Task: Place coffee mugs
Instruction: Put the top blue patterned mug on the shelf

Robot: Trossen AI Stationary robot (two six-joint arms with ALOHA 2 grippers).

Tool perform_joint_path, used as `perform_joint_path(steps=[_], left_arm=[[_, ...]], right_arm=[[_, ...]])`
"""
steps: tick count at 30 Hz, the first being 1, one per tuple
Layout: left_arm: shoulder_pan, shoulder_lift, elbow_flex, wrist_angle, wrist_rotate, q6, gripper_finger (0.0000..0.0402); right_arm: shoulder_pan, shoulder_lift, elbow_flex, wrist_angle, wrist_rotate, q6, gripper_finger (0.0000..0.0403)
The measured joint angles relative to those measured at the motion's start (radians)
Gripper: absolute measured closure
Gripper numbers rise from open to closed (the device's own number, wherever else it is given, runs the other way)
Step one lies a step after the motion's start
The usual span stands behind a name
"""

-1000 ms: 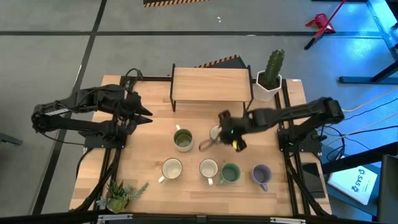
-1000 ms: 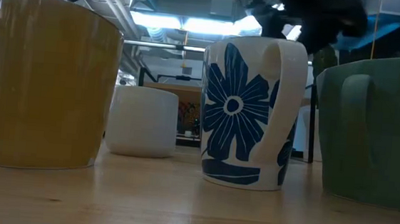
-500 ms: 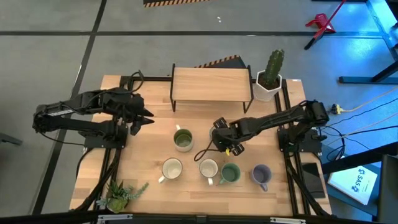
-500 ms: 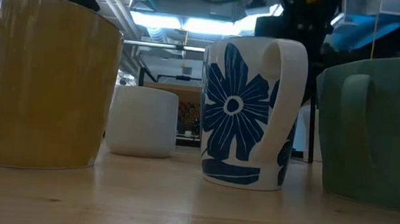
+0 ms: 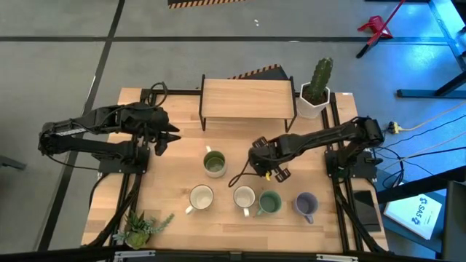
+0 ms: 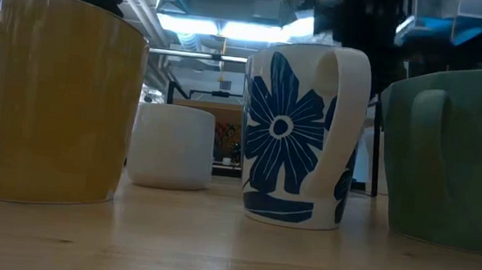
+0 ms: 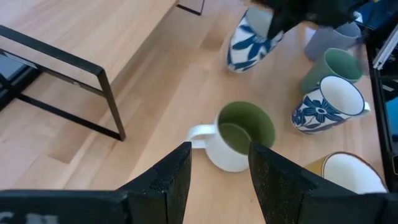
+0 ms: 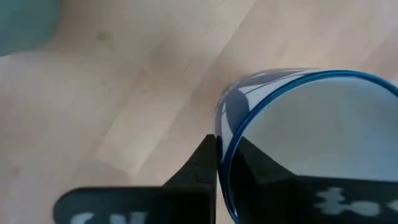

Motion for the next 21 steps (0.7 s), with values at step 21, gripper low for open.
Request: perform_joint_path(steps=[21], left_arm=[[0.000, 0.000, 0.000, 0.000, -0.024, 0.000, 0.0248]], right_arm=[[-0.504, 0.104, 0.801, -0.470, 0.019, -0.254, 0.0401]])
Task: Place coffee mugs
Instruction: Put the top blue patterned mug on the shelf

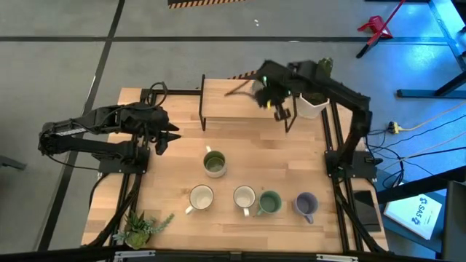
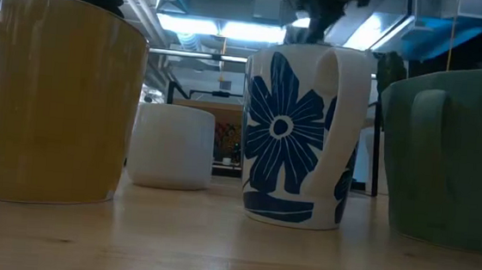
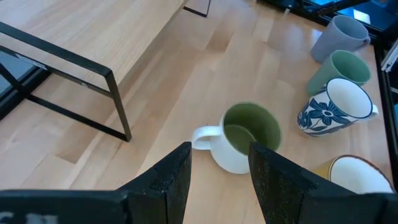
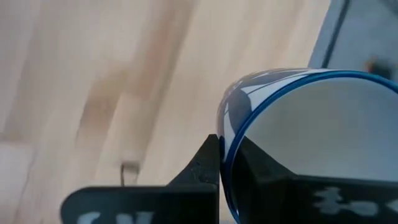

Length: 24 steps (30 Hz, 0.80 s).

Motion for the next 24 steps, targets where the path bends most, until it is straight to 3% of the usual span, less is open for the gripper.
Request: perform_joint_path(steps=[5, 24], left_arm=[[0.000, 0.000, 0.000, 0.000, 0.000, 0.000, 0.0248], [0.000, 0.000, 0.000, 0.000, -0.026, -0.001, 0.0248]], right_arm=[[-0.070, 0.066, 0.048, -0.033, -0.023, -0.020, 0.0401], [-0.072, 0.161, 0.049, -0.050, -0.133, -0.069, 0.0402]])
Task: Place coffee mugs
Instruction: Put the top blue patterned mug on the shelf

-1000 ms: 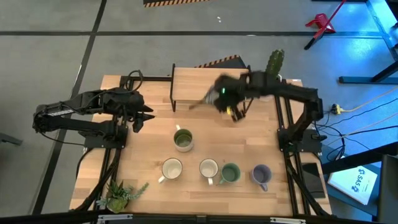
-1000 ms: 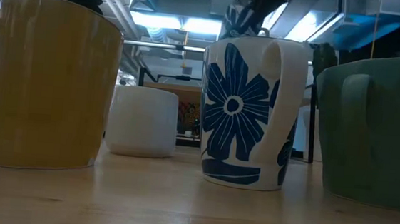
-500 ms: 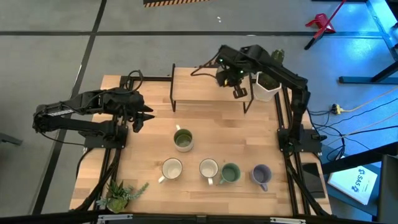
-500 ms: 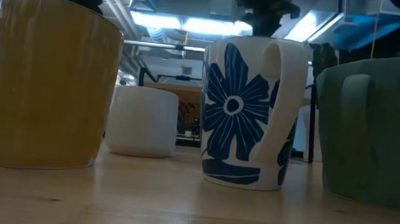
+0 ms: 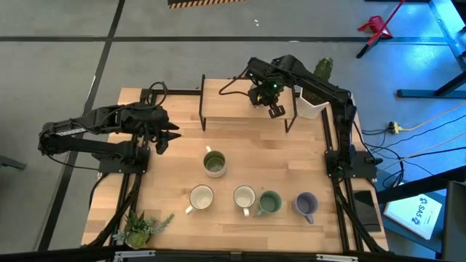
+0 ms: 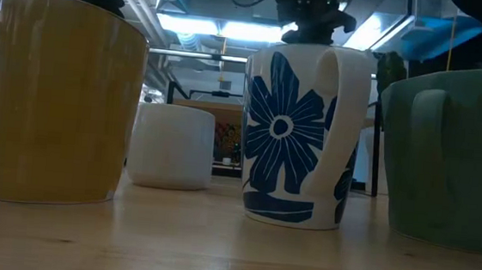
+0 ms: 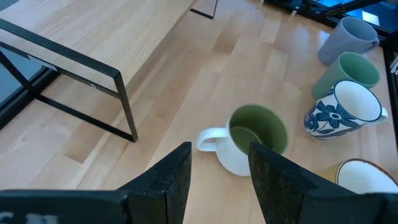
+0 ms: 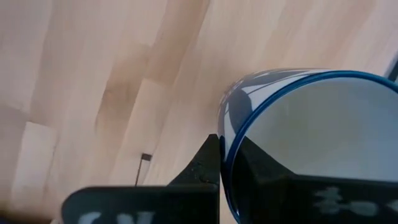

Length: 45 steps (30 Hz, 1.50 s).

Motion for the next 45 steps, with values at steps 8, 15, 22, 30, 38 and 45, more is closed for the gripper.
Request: perform_joint_path(steps=[8, 15, 22, 30, 38, 45], left_arm=[[0.000, 0.000, 0.000, 0.000, 0.000, -0.001, 0.0248], [0.000, 0.000, 0.000, 0.000, 0.000, -0.001, 0.0248], [0.000, 0.000, 0.000, 0.000, 0.000, -0.001, 0.0248], [0.000, 0.000, 0.000, 0.000, 0.000, 0.001, 0.0248], [0.000, 0.000, 0.000, 0.000, -0.001, 0.001, 0.0248], [0.000, 0.000, 0.000, 0.000, -0.002, 0.002, 0.0248]], right_arm=[[0.000, 0.000, 0.000, 0.000, -0.003, 0.000, 0.0394], [0.000, 0.000, 0.000, 0.000, -0.003, -0.018, 0.0391], [0.000, 0.000, 0.000, 0.002, 0.002, -0.024, 0.0350], [0.001, -0.002, 0.004, 0.053, 0.061, -0.047, 0.0272], [0.002, -0.028, 0.126, 0.104, 0.094, -0.045, 0.0256], [-0.034, -0.063, 0.112, 0.007, 0.126, 0.063, 0.0258]])
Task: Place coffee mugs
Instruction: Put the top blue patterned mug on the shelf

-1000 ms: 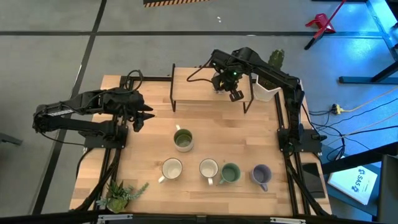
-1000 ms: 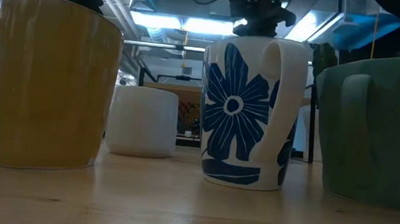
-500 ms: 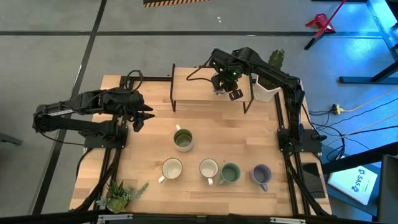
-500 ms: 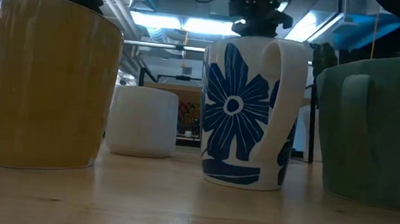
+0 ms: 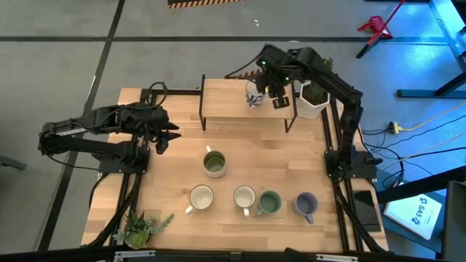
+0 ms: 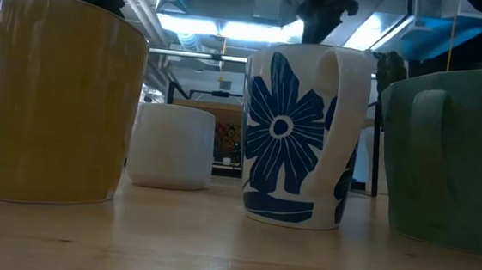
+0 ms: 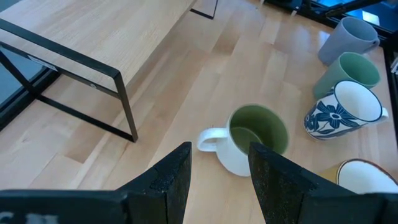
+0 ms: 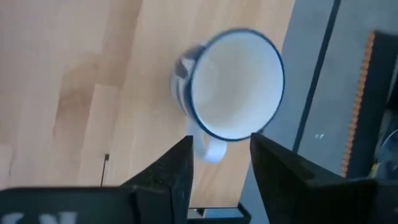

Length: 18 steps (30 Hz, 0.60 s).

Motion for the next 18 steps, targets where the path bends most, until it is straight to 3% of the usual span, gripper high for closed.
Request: perform_joint_path(steps=[5, 9, 12, 18], left_arm=[[0.000, 0.000, 0.000, 0.000, -0.023, 0.000, 0.0248], [0.000, 0.000, 0.000, 0.000, -0.023, 0.000, 0.0248], [0.000, 0.000, 0.000, 0.000, -0.023, 0.000, 0.0248], [0.000, 0.000, 0.000, 0.000, -0.023, 0.000, 0.0248]], right_arm=[[-0.051, 0.003, -0.002, -0.007, 0.039, 0.079, 0.0259], [-0.083, 0.002, -0.002, -0.007, -0.050, 0.079, 0.0259], [-0.099, 0.001, -0.007, -0.005, -0.058, 0.077, 0.0259], [-0.099, -0.040, -0.190, 0.014, -0.072, 0.027, 0.0272]])
